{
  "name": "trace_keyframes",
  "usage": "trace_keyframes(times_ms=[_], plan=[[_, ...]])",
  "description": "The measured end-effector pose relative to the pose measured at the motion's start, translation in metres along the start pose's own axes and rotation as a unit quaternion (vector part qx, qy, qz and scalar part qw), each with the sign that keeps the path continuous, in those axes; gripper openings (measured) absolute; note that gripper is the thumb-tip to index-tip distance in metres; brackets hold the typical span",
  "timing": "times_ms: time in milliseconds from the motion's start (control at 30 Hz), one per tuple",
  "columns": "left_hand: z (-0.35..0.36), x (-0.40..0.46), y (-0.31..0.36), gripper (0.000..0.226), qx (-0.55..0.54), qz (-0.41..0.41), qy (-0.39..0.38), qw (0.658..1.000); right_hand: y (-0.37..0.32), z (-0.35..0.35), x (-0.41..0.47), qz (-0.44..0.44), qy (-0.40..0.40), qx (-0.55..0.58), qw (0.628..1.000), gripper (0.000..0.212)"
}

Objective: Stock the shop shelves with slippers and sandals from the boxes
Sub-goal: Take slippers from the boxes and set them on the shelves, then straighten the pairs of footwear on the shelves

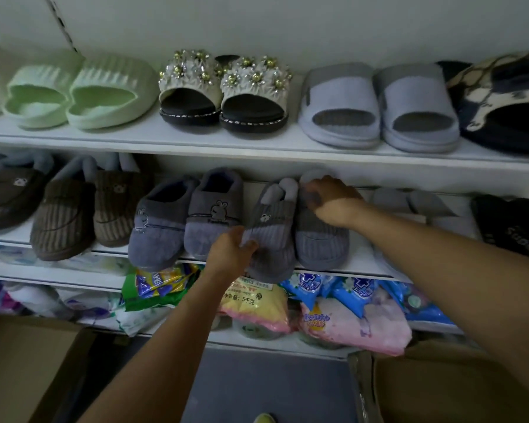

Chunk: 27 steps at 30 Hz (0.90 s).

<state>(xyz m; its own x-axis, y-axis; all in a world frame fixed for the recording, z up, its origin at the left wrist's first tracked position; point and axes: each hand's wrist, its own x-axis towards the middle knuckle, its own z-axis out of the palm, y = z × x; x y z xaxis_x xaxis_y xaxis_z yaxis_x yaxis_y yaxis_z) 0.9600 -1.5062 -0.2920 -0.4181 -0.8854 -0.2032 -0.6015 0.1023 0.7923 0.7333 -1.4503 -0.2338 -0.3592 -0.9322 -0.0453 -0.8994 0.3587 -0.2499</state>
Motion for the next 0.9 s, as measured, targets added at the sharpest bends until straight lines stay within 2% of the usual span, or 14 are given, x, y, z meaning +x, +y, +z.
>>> trace_keyframes(times_ms=[167, 367, 667, 900], plan=[[-0.008, -0.054, 0.025, 0.040, 0.075, 0.150, 0.104, 0.980, 0.019, -0.020, -0.085, -0.020, 0.083, 0.066, 0.994, 0.038], [0.008, -0.135, 0.067, 0.035, 0.124, 0.286, 0.158, 0.937, 0.057, -0.053, -0.195, -0.040, 0.150, 0.051, 0.987, 0.038], [0.057, -0.240, 0.144, 0.041, 0.123, 0.367, 0.164, 0.907, 0.116, -0.105, -0.334, -0.024, 0.244, 0.003, 0.969, 0.036], [0.100, -0.272, 0.205, 0.047, 0.079, 0.418, 0.133, 0.895, 0.158, -0.145, -0.377, -0.002, 0.275, -0.020, 0.961, 0.037]])
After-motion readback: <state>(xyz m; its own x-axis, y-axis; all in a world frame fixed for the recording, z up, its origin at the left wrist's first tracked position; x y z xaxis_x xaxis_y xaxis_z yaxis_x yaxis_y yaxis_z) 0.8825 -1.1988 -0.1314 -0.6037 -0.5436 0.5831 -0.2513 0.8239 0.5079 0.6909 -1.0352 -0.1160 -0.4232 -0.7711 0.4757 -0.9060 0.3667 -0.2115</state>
